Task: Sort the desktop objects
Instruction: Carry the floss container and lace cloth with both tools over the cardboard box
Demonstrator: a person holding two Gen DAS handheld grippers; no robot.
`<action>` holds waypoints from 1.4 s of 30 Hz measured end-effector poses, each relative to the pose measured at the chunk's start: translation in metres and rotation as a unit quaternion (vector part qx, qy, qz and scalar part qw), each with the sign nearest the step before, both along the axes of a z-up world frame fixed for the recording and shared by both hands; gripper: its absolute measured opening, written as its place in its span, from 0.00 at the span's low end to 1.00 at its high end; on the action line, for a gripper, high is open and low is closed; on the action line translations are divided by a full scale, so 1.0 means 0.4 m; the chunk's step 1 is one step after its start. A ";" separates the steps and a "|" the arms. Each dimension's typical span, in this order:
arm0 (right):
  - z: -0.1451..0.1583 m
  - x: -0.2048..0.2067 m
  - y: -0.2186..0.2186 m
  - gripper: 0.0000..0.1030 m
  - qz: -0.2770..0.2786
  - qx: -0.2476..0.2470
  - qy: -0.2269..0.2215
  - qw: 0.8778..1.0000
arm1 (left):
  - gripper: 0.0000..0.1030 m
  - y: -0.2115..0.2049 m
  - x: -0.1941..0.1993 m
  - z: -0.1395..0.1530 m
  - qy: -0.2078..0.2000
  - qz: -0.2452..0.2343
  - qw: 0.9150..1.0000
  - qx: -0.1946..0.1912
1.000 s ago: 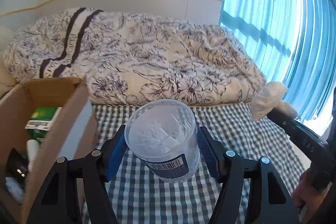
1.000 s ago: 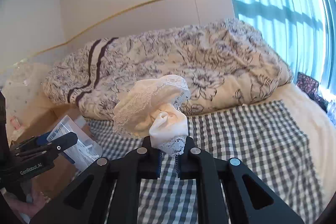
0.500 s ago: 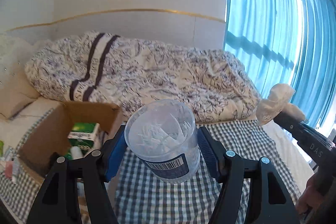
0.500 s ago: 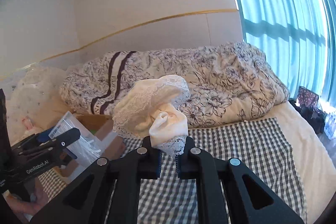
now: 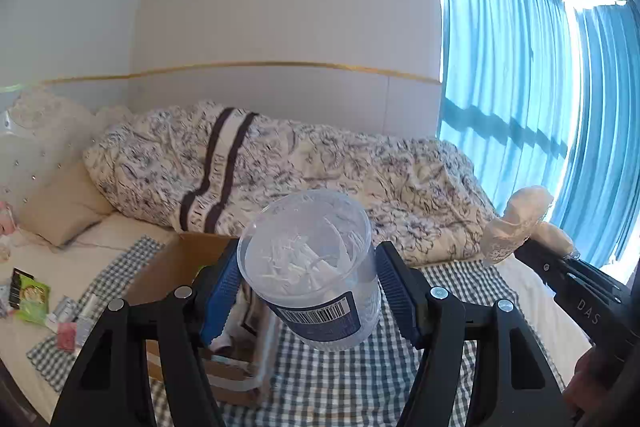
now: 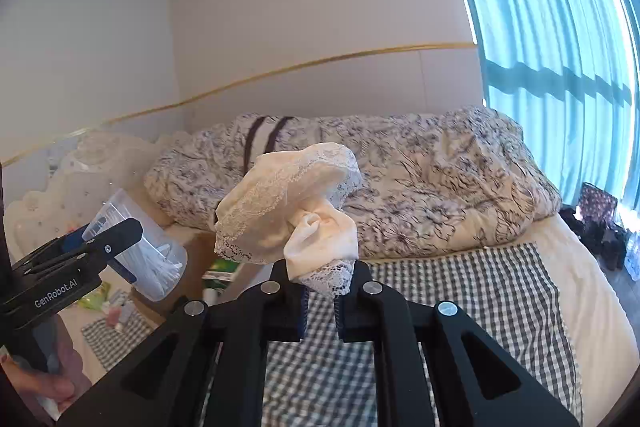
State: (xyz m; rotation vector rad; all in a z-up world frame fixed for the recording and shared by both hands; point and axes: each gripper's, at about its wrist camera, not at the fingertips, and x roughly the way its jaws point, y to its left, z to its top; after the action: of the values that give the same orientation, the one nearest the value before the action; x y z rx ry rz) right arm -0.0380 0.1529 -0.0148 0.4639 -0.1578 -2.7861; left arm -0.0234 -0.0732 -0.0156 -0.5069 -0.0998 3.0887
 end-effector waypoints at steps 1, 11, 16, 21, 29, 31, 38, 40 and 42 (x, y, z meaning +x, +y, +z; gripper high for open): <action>0.008 0.007 -0.009 0.09 0.002 0.001 0.003 1.000 | 0.66 -0.009 0.010 0.010 0.004 0.002 1.000 -0.001; 0.074 0.068 -0.113 0.09 0.029 0.007 0.024 0.999 | 0.66 -0.102 0.106 0.095 0.038 0.032 0.999 -0.013; 0.091 0.082 -0.167 0.09 0.045 0.011 0.029 0.999 | 0.66 -0.153 0.136 0.117 0.045 0.046 0.998 -0.012; 0.102 0.080 -0.218 0.09 0.057 0.015 0.033 0.998 | 0.66 -0.203 0.148 0.125 0.048 0.056 0.997 -0.014; 0.097 0.041 -0.297 0.09 0.077 0.024 0.031 0.996 | 0.66 -0.264 0.118 0.115 0.043 0.070 0.996 -0.018; 0.093 0.024 -0.314 0.09 0.081 0.028 0.030 0.996 | 0.66 -0.281 0.106 0.110 0.041 0.072 0.996 -0.016; 0.066 -0.043 -0.377 0.09 0.090 0.039 0.019 0.995 | 0.66 -0.330 0.031 0.076 0.026 0.076 0.997 -0.015; 0.055 -0.065 -0.390 0.09 0.092 0.041 0.015 0.995 | 0.66 -0.342 0.006 0.061 0.021 0.075 0.997 -0.017; 0.042 -0.086 -0.406 0.09 0.093 0.044 0.009 0.995 | 0.66 -0.355 -0.019 0.045 0.014 0.075 0.997 -0.018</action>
State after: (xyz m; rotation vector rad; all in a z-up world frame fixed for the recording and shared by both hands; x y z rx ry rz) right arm -0.0724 -0.0096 0.0020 0.4498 0.0117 -2.6210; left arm -0.0309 -0.2153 0.0023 -0.4790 -0.0865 3.2490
